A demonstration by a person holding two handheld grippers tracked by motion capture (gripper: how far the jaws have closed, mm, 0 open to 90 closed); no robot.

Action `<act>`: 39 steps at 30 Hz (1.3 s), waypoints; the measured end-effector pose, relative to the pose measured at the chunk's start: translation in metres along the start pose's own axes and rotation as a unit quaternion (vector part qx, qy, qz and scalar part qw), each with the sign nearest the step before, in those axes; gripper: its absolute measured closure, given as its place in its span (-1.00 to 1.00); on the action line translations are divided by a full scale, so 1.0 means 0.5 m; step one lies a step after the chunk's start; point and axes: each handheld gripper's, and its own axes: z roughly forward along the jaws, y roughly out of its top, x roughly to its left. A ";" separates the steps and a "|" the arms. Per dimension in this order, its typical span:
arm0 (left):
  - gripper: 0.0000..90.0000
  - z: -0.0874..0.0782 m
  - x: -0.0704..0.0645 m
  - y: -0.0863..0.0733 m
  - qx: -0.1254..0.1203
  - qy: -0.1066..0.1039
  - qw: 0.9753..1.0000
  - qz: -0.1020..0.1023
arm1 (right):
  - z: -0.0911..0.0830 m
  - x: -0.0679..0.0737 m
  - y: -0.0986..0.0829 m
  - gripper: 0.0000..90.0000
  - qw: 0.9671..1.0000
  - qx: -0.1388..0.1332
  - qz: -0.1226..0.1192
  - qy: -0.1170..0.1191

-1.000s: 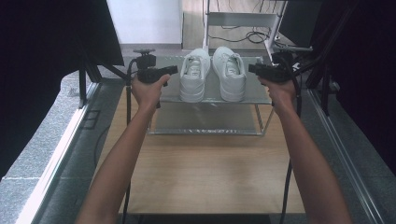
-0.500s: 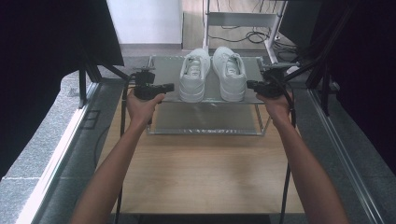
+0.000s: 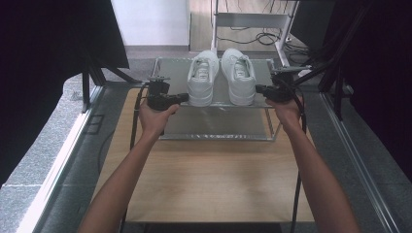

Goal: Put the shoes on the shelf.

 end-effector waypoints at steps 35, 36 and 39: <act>1.00 0.036 -0.027 -0.013 -0.021 -0.046 0.998 -0.036 | 0.005 0.035 -0.007 1.00 0.999 0.006 -0.011 0.051; 1.00 0.036 -0.027 -0.013 -0.021 -0.048 0.998 -0.037 | 0.005 0.035 -0.008 1.00 0.999 0.004 -0.011 0.051; 1.00 0.036 -0.024 -0.013 -0.020 -0.053 0.998 -0.038 | 0.004 0.033 -0.008 1.00 0.999 0.005 -0.010 0.053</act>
